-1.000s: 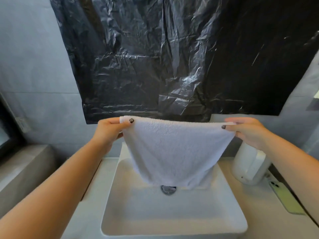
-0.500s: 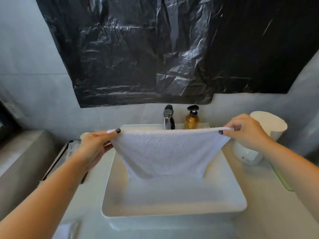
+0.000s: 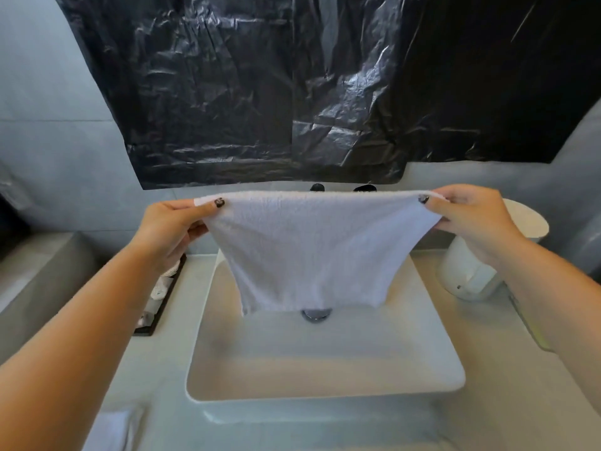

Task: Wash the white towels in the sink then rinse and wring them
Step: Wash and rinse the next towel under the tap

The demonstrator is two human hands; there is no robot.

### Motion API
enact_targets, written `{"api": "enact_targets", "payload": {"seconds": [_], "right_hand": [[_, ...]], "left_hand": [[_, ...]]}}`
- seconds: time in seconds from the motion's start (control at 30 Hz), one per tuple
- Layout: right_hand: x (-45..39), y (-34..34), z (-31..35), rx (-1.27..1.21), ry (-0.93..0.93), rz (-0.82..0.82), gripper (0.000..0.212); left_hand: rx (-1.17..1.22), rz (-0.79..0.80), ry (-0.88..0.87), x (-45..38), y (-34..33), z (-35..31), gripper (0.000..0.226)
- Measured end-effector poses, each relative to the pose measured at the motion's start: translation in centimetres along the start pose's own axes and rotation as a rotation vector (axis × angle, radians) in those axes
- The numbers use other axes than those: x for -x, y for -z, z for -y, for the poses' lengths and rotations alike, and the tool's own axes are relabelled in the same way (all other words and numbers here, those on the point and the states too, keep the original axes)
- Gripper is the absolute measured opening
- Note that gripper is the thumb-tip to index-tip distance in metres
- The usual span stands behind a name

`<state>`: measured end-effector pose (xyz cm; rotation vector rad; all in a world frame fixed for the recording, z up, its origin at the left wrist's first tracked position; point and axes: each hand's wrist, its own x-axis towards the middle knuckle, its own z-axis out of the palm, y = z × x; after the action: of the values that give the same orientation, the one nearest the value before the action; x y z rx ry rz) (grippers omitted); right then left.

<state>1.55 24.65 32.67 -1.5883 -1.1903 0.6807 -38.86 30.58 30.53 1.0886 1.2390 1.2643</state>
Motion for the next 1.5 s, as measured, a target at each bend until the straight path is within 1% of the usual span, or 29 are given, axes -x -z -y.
{"api": "enact_targets", "payload": {"seconds": [0.1, 0.13, 0.2, 0.27, 0.3, 0.37, 0.43, 0.47, 0.5, 0.57, 0.6, 0.63, 0.67, 0.73, 0.8, 0.83, 0.87, 0.9, 0.93, 1.0, 1.03, 1.07, 1.13, 1.27, 1.33, 1.37, 1.43, 1.47, 1.5], "right_hand": [[1.9, 1.7, 0.0, -0.066, -0.002, 0.107, 0.006], [2.7, 2.2, -0.9, -0.037, -0.006, 0.151, 0.007], [4.4, 2.8, -3.8, 0.076, -0.041, 0.239, 0.006], [6.3, 2.6, -7.4, 0.151, -0.121, 0.337, 0.010], [7.2, 2.4, -9.3, 0.152, -0.170, 0.372, 0.011], [8.7, 1.7, -12.1, 0.143, -0.279, 0.433, 0.005], [9.2, 1.2, -14.5, 0.145, -0.330, 0.481, 0.045], [9.1, 0.9, -15.1, 0.130, -0.347, 0.459, 0.055], [8.8, 0.5, -15.5, 0.120, -0.365, 0.432, 0.047], [7.4, -0.8, -15.5, 0.055, -0.399, 0.370, 0.011], [6.4, -1.6, -15.6, 0.049, -0.404, 0.303, 0.005], [5.3, -2.5, -15.7, 0.042, -0.396, 0.234, 0.006], [4.0, -3.5, -16.0, 0.026, -0.371, 0.150, 0.006], [1.8, -5.9, -16.6, 0.064, -0.286, -0.020, 0.011], [0.4, -8.1, -17.4, 0.280, -0.177, -0.096, 0.033], [0.2, -8.9, -17.6, 0.384, -0.083, -0.061, 0.042], [0.3, -9.6, -17.7, 0.458, 0.003, 0.037, 0.046], [0.7, -10.2, -18.0, 0.502, 0.070, 0.190, 0.045], [1.4, -10.6, -18.6, 0.570, 0.106, 0.388, 0.044], [3.6, -11.1, -19.9, 0.817, 0.140, 0.767, 0.053], [4.5, -11.3, -20.7, 0.918, 0.153, 0.862, 0.060], [5.1, -11.4, -21.2, 0.973, 0.156, 0.891, 0.065], [5.4, -11.7, -21.5, 1.018, 0.176, 0.869, 0.068], [5.6, -11.6, -21.7, 1.126, 0.290, 0.914, 0.071], [5.8, -11.5, -22.0, 1.101, 0.362, 0.830, 0.062], [5.8, -11.5, -21.8, 1.083, 0.376, 0.766, 0.053], [6.0, -10.8, -20.2, 1.031, 0.297, 0.655, 0.022], [6.0, -10.4, -19.5, 1.007, 0.208, 0.617, 0.019], [5.8, -10.0, -18.7, 0.962, 0.111, 0.622, 0.026]], "left_hand": [[0.014, 0.074, 0.011, 1.9, 0.9, 0.4, 0.008], [0.006, 0.114, 0.019, 2.8, 1.5, 1.2, 0.016], [-0.028, 0.184, 0.058, 4.4, 2.8, 3.7, 0.047], [-0.052, 0.217, 0.145, 5.9, 4.0, 6.9, 0.070], [-0.069, 0.243, 0.203, 6.6, 4.4, 8.5, 0.071], [-0.120, 0.322, 0.318, 8.0, 4.6, 11.2, 0.060], [-0.146, 0.350, 0.419, 8.6, 4.6, 13.0, 0.041], [-0.157, 0.322, 0.451, 8.4, 4.5, 13.4, 0.036], [-0.167, 0.291, 0.458, 8.0, 4.3, 13.7, 0.039], [-0.170, 0.206, 0.444, 6.3, 3.7, 14.2, 0.054], [-0.146, 0.159, 0.435, 5.4, 3.0, 14.2, 0.049], [-0.114, 0.095, 0.422, 4.1, 2.5, 14.4, 0.034], [-0.077, 0.017, 0.409, 2.7, 1.8, 14.7, 0.023], [-0.150, -0.149, 0.349, -0.2, 0.8, 15.7, 0.024], [-0.463, -0.265, 0.249, -2.2, -0.2, 17.4, 0.027], [-0.612, -0.274, 0.184, -2.3, -0.9, 18.0, 0.031], [-0.687, -0.197, 0.100, -1.9, -1.5, 18.9, 0.034], [-0.738, -0.030, 0.026, -1.1, -1.9, 20.0, 0.037], [-0.803, 0.189, -0.028, -0.1, -2.2, 21.1, 0.041], [-1.076, 0.614, -0.087, 1.8, -2.0, 23.3, 0.061], [-1.220, 0.721, -0.156, 2.5, -1.6, 24.1, 0.071], [-1.340, 0.757, -0.240, 2.9, -1.3, 24.7, 0.077], [-1.491, 0.769, -0.355, 2.9, -1.4, 24.9, 0.080], [-1.679, 0.699, -0.610, 2.6, -1.8, 25.2, 0.066], [-1.646, 0.653, -0.650, 2.9, -2.2, 24.6, 0.051], [-1.593, 0.611, -0.644, 3.1, -2.4, 24.1, 0.043], [-1.468, 0.540, -0.617, 3.7, -2.5, 23.1, 0.026], [-1.425, 0.523, -0.602, 4.0, -2.4, 22.4, 0.018], [-1.397, 0.514, -0.579, 4.4, -2.4, 21.7, 0.010]]}}
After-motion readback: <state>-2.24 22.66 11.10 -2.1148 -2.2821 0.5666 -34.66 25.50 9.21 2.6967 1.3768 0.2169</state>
